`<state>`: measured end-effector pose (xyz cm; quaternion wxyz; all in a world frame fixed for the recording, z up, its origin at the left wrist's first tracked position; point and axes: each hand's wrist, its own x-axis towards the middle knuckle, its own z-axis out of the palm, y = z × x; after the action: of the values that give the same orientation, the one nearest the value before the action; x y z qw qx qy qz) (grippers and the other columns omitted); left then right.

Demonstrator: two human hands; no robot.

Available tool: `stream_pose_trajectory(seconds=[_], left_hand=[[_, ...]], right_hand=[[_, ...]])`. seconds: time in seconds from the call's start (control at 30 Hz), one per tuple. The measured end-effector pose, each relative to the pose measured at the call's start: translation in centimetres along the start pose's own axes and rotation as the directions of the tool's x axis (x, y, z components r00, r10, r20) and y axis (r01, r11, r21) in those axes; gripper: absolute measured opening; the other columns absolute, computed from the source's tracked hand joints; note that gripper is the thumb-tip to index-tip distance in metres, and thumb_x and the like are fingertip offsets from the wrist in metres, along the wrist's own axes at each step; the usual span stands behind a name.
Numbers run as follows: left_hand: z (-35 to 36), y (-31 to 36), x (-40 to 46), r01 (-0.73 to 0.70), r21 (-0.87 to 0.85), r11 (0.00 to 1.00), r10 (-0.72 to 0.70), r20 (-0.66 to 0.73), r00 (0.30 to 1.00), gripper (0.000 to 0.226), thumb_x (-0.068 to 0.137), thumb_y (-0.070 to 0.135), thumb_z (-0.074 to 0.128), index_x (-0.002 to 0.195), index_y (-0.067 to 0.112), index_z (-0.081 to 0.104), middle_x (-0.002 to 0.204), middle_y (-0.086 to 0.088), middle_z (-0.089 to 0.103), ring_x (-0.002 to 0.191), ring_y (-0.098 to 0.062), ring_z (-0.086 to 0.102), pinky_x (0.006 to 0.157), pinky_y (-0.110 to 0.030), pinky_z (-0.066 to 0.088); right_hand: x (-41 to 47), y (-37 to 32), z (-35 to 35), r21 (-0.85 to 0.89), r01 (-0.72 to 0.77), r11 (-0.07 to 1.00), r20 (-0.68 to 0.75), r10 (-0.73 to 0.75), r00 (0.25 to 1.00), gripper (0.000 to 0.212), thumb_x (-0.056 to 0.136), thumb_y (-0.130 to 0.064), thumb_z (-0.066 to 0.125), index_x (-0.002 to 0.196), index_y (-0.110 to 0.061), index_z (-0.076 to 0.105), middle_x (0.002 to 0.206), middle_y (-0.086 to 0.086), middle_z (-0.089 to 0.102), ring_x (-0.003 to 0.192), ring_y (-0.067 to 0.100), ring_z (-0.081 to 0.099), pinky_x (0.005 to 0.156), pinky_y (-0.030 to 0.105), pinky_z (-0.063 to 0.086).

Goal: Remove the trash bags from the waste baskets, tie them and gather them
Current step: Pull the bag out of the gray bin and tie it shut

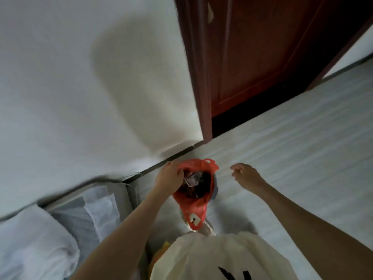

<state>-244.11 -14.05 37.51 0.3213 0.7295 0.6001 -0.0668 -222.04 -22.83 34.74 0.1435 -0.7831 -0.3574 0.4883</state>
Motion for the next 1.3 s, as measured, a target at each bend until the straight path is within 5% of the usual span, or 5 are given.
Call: stream_pose_trajectory(seconds=[0.43,0.7,0.83,1.07,1.3], left_hand=[[17.1,-7.3,16.3,-0.476,0.326,0.817,0.385,0.305,0.871,0.038,0.091,0.020,0.043,0.129,0.018,0.045,0.135,-0.006,0.050,0.123,-0.024,0.048,0.102,-0.039,0.042],[31.6,-11.8,31.2,-0.778,0.477,0.409,0.591,0.511,0.624,0.064,0.092,0.035,0.044,0.145,0.036,0.008,0.157,0.008,0.008,0.145,-0.020,0.002,0.116,-0.052,0.009],[33.5,-11.8,34.7,-0.864,0.355,0.358,0.720,0.484,0.497,0.036,0.092,0.037,0.047,0.127,0.034,0.047,0.134,0.007,0.053,0.126,-0.017,0.046,0.101,-0.038,0.035],[32.5,-10.5,37.0,-0.680,0.411,0.607,0.667,0.200,0.717,0.055,0.092,0.035,0.047,0.143,0.035,0.026,0.123,-0.007,0.053,0.113,-0.027,0.054,0.090,-0.037,0.045],[32.0,-11.2,38.0,-0.458,0.458,0.762,0.547,-0.077,0.833,0.042,0.090,0.041,0.048,0.116,0.007,0.051,0.123,-0.014,0.048,0.112,-0.034,0.053,0.090,-0.044,0.047]], right_hand=[[11.8,10.2,15.2,0.128,-0.206,0.970,-0.082,0.217,0.973,0.040,0.092,-0.018,0.040,0.131,-0.011,0.045,0.130,0.012,0.054,0.110,0.027,0.057,0.090,0.037,0.048],[27.4,19.5,27.2,-0.134,-0.256,0.957,-0.032,0.254,0.967,0.037,0.088,-0.032,0.046,0.117,-0.011,0.037,0.118,0.014,0.056,0.106,0.033,0.057,0.080,0.038,0.046],[31.3,21.6,26.7,-0.124,-0.046,0.991,-0.118,0.031,0.993,0.020,0.085,-0.022,0.047,0.101,-0.011,0.043,0.109,0.015,0.060,0.098,0.033,0.060,0.070,0.030,0.038],[36.2,20.3,19.2,-0.241,0.107,0.965,-0.387,-0.197,0.901,0.031,0.090,-0.029,0.047,0.118,-0.019,0.054,0.123,0.011,0.059,0.113,0.030,0.055,0.092,0.037,0.043],[34.8,24.1,16.4,-0.230,0.007,0.973,-0.528,-0.131,0.839,0.065,0.086,-0.048,0.048,0.142,-0.022,0.026,0.139,0.013,0.046,0.124,0.032,0.048,0.102,0.041,0.039]])
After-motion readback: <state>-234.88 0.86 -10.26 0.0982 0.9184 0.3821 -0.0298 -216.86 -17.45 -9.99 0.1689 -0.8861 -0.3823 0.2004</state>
